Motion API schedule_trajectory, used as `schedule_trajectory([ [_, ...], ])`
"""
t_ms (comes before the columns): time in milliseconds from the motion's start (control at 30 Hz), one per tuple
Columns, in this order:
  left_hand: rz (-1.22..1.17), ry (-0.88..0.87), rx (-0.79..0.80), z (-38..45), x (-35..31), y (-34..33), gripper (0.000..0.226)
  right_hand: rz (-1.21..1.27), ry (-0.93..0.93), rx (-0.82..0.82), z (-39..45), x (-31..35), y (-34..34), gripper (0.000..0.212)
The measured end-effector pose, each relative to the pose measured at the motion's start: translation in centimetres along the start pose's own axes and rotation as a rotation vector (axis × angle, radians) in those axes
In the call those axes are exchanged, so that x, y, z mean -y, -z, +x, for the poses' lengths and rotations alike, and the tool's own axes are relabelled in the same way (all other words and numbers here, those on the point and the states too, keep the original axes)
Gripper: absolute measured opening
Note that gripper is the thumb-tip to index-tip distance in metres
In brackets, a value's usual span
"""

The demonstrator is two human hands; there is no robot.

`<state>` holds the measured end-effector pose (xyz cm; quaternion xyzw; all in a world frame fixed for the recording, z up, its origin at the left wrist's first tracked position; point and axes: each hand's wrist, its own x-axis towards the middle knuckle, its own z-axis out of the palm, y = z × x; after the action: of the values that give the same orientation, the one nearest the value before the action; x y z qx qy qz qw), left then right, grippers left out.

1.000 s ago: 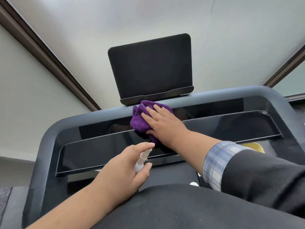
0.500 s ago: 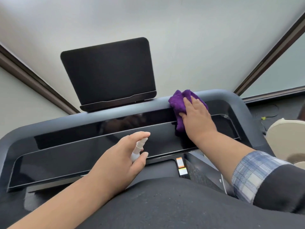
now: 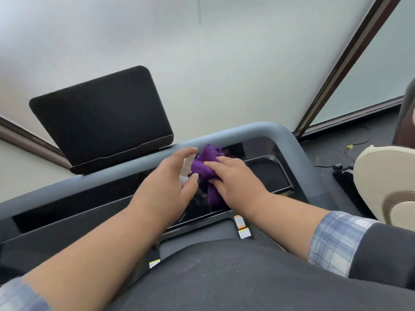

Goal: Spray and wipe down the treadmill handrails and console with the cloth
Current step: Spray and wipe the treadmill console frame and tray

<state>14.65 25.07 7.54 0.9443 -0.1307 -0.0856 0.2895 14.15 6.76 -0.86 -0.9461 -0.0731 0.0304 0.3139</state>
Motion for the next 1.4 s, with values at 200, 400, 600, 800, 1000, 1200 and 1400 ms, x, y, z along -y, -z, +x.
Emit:
schedule_trajectory([
  [200, 0.094, -0.030, 0.069, 6.6, -3.4, -1.7, 0.044, 0.537, -0.312, -0.318, -6.4, -0.8, 4.8, 0.033],
  [400, 0.245, -0.108, 0.174, 12.0, -6.3, -6.4, 0.047, 0.514, -0.342, -0.280, -10.6, -1.6, 6.5, 0.044],
  [600, 0.338, -0.152, 0.227, 14.4, -7.6, -8.6, 0.047, 0.451, -0.409, -0.257, -13.0, -3.0, 6.5, 0.047],
  [800, 0.373, -0.159, 0.227, 15.3, -8.4, -9.5, 0.041, 0.490, -0.470, -0.329, -14.7, -4.5, 7.7, 0.042],
  [1000, 0.370, -0.276, 0.235, 14.0, -11.1, -11.3, 0.050, 0.532, -0.441, -0.383, -15.9, -5.0, 8.4, 0.045],
  [1200, 0.376, -0.468, 0.390, 10.5, -13.4, -14.1, 0.044, 0.554, -0.448, -0.574, -17.3, -5.4, 9.0, 0.037],
  [1400, 0.324, -0.388, 0.413, 8.9, -13.6, -14.6, 0.050, 0.450, -0.436, -0.743, -17.9, -6.0, 9.8, 0.032],
])
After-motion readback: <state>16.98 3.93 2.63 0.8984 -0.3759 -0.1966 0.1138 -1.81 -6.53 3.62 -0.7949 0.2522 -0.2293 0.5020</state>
